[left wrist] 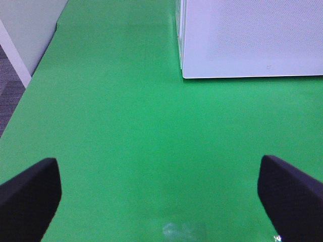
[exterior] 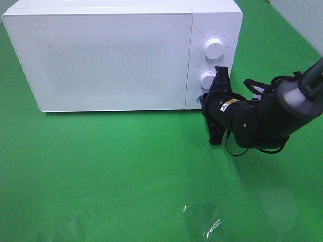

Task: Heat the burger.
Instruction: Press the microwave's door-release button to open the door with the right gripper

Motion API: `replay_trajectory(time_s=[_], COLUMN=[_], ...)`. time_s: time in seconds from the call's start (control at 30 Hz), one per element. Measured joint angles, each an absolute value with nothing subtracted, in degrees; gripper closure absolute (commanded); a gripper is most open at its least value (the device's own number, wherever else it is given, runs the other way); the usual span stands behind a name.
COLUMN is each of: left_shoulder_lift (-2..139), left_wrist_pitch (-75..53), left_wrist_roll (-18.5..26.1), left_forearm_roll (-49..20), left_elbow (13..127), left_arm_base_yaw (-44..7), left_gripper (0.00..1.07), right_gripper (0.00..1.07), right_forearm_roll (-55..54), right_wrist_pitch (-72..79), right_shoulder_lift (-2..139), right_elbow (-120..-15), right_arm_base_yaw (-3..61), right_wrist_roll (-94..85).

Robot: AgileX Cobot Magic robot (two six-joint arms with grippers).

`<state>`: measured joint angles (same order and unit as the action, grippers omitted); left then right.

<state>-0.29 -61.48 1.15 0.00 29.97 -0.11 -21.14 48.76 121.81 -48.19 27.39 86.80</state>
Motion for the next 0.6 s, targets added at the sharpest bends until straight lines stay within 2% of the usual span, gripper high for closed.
replay_trajectory(time_s=[0.6], left_shoulder_lift=[-0.3], left_wrist_pitch=[-61.5], left_wrist_roll=[1.1], left_forearm_roll=[0.0], left_elbow=[30.0], left_arm_base_yaw=[-0.1], left_gripper=[0.09], right_gripper=[1.07], right_forearm_roll=[-28.1], right_wrist_pitch=[51.6], right_shoulder_lift=[124.6], right_elbow=[-51.1], right_arm_base_yaw=[28.6], right_wrist_roll=[84.2])
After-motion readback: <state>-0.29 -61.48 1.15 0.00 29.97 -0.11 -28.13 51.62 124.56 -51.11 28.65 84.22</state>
